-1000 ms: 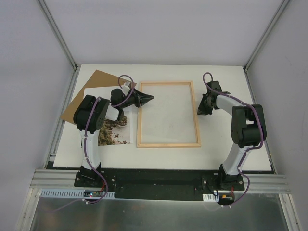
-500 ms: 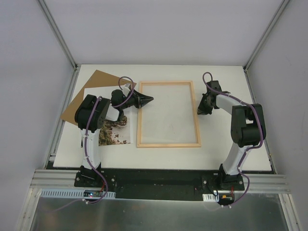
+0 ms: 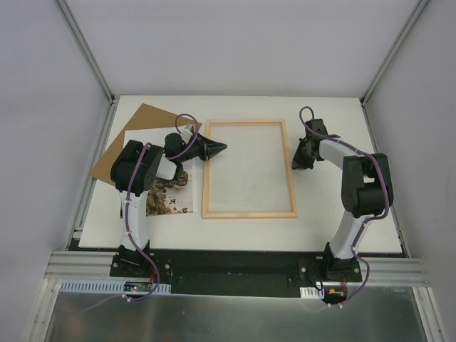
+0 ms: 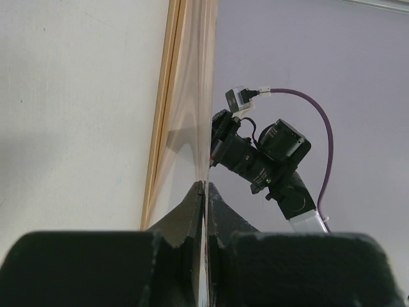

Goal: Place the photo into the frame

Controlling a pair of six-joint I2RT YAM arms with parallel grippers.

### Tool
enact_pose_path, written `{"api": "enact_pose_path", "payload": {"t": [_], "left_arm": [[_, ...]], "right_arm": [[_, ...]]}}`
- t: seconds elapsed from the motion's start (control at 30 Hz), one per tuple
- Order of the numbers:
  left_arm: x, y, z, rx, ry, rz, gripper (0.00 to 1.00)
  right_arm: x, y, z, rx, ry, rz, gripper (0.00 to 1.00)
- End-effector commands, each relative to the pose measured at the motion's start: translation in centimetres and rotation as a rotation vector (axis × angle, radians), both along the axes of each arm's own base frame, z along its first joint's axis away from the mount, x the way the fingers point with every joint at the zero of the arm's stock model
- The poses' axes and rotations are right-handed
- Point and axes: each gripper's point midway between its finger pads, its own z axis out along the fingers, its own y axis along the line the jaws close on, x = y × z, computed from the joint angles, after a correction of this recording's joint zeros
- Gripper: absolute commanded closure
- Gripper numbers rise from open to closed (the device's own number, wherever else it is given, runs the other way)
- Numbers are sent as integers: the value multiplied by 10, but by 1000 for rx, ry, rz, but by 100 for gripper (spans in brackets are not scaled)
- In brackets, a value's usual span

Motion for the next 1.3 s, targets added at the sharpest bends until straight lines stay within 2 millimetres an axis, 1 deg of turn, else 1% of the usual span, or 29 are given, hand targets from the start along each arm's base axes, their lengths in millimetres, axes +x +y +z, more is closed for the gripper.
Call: {"api": "enact_pose_path", "payload": {"t": [0.0,0.9,1.17,1.27], "left_arm": [[-3,3,17,-37,-112,-14,100],[-6,5,2,-37,-110,-25,100],[-6,9,-6,-45,-59,5,100],[-4,11,-6,-49,-42,25,100]], "right_arm": [[6,5,7,-6,-17,20,91],[6,5,5,-10,-13,22,91],[6,5,4,-11,-8,23,90],[6,6,5,-11,-10,26,91]]}}
